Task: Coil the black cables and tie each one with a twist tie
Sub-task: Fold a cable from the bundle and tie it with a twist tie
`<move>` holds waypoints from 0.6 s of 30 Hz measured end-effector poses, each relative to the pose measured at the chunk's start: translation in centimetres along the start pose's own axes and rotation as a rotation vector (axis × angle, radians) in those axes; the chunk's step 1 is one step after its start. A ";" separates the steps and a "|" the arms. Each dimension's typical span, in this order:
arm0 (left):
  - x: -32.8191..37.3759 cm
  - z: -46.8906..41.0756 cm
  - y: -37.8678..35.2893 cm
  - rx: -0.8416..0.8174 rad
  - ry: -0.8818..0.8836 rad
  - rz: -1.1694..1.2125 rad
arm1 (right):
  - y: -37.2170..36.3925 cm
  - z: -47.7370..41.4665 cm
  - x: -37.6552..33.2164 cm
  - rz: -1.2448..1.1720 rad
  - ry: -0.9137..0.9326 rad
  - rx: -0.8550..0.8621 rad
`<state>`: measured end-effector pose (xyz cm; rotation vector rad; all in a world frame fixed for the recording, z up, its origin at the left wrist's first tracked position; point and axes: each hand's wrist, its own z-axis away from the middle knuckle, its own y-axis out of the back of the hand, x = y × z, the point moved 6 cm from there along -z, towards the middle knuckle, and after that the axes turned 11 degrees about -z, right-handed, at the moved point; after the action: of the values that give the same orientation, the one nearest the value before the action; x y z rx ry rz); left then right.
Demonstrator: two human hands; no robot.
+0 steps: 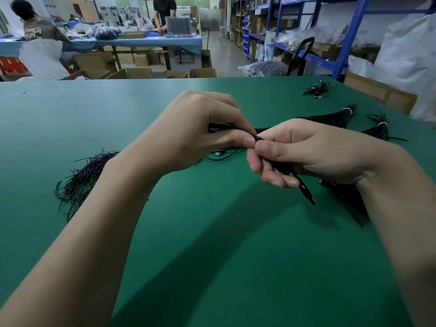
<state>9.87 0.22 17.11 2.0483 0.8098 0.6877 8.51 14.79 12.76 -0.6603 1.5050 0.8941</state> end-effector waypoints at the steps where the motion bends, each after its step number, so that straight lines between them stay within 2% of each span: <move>1: 0.0 0.0 -0.1 0.002 0.005 -0.013 | 0.2 0.0 0.0 -0.020 0.008 0.013; 6: 0.1 -0.1 -0.8 0.021 0.020 -0.026 | 1.7 -0.1 -0.4 0.026 0.050 0.153; 11: -0.4 0.0 -0.7 0.060 0.088 0.117 | 2.5 0.0 -1.7 0.357 0.135 0.283; 16: -0.4 0.0 -1.4 0.019 0.106 0.236 | 2.0 -0.1 -0.8 0.182 0.083 0.230; 18: -0.3 0.0 -1.4 0.039 0.101 0.228 | 2.0 -0.3 0.1 0.010 0.064 0.211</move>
<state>9.24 0.66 15.86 2.1772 0.6553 0.9142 6.70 15.65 12.95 -0.5308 1.6348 0.7154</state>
